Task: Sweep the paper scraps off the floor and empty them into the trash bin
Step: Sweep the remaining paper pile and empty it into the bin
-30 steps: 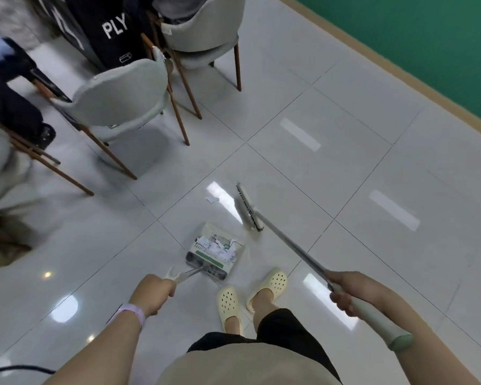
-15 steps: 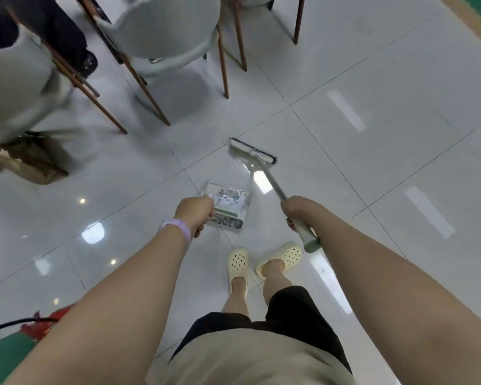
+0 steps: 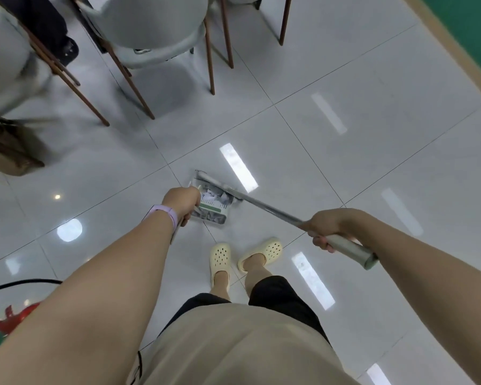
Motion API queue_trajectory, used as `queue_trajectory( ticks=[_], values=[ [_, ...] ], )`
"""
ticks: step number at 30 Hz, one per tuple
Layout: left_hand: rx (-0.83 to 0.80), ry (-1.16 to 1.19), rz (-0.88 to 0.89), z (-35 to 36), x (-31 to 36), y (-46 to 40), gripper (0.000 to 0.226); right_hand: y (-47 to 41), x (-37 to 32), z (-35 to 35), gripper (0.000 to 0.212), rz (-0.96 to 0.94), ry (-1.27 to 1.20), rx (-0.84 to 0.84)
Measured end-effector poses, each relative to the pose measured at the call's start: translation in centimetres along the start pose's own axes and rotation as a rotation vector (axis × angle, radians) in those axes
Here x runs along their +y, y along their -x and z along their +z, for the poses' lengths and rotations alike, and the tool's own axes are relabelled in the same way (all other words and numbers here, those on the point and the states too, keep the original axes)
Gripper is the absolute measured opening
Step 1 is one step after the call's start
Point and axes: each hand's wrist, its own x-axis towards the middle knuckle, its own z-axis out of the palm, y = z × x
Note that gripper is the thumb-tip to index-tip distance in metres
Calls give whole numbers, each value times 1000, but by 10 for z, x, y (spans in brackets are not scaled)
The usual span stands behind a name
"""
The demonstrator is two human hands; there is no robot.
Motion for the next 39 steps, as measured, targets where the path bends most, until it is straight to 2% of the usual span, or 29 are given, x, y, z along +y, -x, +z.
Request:
queue_trajectory(
  ticks=[4, 9, 14, 21, 23, 27, 29, 35, 39],
  values=[
    [-27, -29, 9, -2, -12, 11, 5, 20, 20, -7, 44, -52, -125, -32],
    [-29, -161, 55, -6, -36, 20, 9, 29, 49, -19, 42, -111, -358, -49],
    [-1, -236, 107, 1, -57, 32, 17, 32, 76, -20, 42, -129, -710, -163],
    [26, -89, 109, 39, -71, 62, 21, 40, 140, -24, 43, -94, -961, -308],
    [34, -50, 105, 53, -71, 72, 24, 47, 166, -29, 43, -90, -881, -251],
    [35, -22, 164, 76, -57, 89, 23, 57, 209, -31, 48, -98, -449, 16],
    [36, -33, 214, 88, -45, 98, 22, 62, 229, -33, 50, -115, -317, 96],
    [15, -62, 314, 114, -8, 118, 18, 81, 293, -48, 43, -185, -254, 245],
    [-28, 16, 335, 129, 14, 132, 13, 93, 336, -50, 38, -195, -350, 347]
  ],
)
